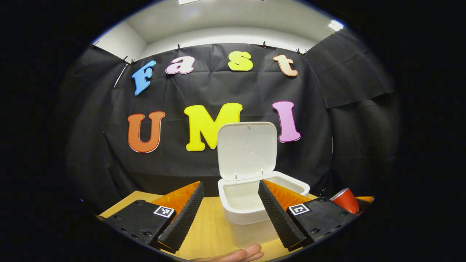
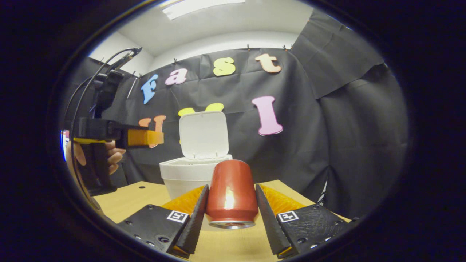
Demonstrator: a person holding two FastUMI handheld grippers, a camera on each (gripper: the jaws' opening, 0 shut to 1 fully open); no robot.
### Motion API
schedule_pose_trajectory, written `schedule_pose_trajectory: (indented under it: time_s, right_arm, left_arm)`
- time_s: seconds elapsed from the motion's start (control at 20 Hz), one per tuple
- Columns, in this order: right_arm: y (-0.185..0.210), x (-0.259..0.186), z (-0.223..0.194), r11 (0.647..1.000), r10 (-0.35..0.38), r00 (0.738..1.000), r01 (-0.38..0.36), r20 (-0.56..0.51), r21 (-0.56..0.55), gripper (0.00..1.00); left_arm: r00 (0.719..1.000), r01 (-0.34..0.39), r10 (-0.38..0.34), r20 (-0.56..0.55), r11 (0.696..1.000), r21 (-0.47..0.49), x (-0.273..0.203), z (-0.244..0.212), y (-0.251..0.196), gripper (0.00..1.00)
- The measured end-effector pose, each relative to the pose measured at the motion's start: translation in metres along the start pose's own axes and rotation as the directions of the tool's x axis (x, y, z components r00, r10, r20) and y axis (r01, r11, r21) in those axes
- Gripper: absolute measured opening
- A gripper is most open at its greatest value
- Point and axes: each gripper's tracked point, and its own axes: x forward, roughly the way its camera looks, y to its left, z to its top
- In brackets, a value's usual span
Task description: Press the lid of the desktop garbage bin to open it, pick up the crumpled paper on the desktop and throw it into the bin, then pick up the pop can on the desktop and drop it into the bin, and finally close the garbage bin lid.
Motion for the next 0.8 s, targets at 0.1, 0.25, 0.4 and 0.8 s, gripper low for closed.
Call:
schedule_pose_trajectory:
  time_s: [0.1,0.25,0.4,0.8]
  right_arm:
    - [0.006,-0.003,0.002,0.999,0.038,0.999,-0.038,-0.008,0.012,0.74]
    - [0.007,-0.006,0.011,0.999,0.048,0.999,-0.048,-0.002,0.009,0.74]
    - [0.011,-0.005,0.024,0.998,0.054,0.998,-0.054,0.012,-0.014,0.74]
    - [0.041,0.016,0.083,0.987,0.110,0.991,-0.100,0.077,-0.129,0.74]
  left_arm:
    - [0.999,-0.036,0.035,-0.024,0.999,-0.039,-0.015,-0.015,0.016,0.98]
    - [0.996,-0.073,0.070,-0.058,0.996,-0.054,-0.029,-0.042,0.038,0.98]
    - [0.989,-0.129,0.131,-0.074,0.991,0.030,-0.042,-0.068,0.062,0.99]
    - [0.983,-0.154,0.155,-0.103,0.988,0.012,-0.083,-0.125,0.075,0.99]
